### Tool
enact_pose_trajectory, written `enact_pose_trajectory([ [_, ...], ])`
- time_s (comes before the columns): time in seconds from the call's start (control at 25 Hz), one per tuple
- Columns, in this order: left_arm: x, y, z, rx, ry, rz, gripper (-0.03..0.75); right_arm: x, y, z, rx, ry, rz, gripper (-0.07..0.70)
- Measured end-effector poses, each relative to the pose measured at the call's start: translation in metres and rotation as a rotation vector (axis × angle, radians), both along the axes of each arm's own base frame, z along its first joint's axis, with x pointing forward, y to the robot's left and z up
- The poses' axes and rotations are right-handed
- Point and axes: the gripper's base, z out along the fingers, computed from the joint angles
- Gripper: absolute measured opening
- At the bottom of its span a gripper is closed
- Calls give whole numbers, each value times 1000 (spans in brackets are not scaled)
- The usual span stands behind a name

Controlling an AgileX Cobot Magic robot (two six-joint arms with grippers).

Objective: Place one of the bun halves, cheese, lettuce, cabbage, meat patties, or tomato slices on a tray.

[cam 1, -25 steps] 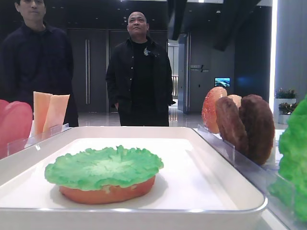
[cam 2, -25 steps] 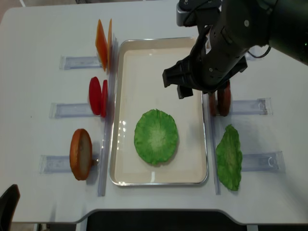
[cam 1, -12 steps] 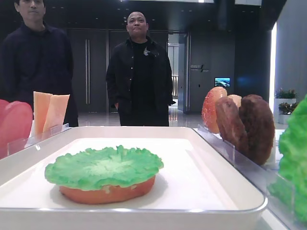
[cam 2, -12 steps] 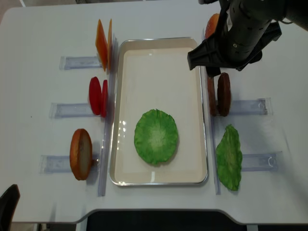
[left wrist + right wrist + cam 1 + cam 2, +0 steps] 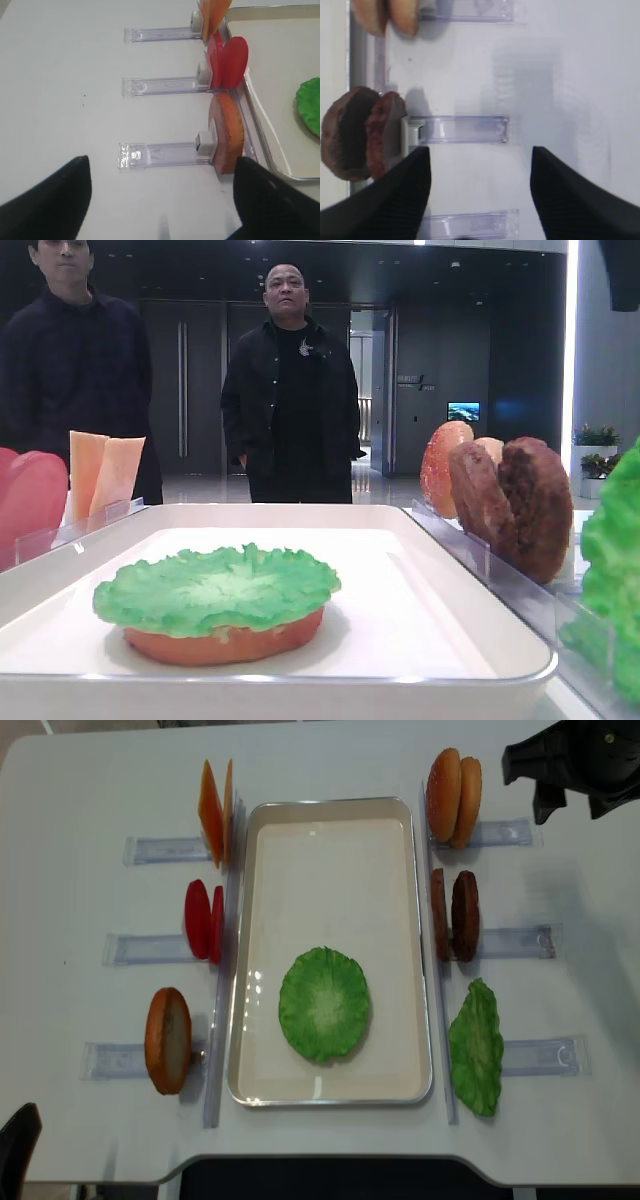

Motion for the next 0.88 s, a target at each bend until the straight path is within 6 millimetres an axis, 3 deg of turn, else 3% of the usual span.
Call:
enact_pose_trajectory([
  [0.2, 0, 0, 0, 0, 0, 0, 692, 4, -44, 7, 10, -16, -97, 416],
  [0.36, 0, 0, 0, 0, 0, 0, 692, 0, -66, 15, 5, -40, -136, 416],
  [0.64, 0, 0, 0, 0, 0, 0, 692, -17, -72, 25, 6, -69, -142, 416],
  [0.88, 0, 0, 0, 0, 0, 0, 692, -59, -74, 13, 2, -36, -136, 416],
])
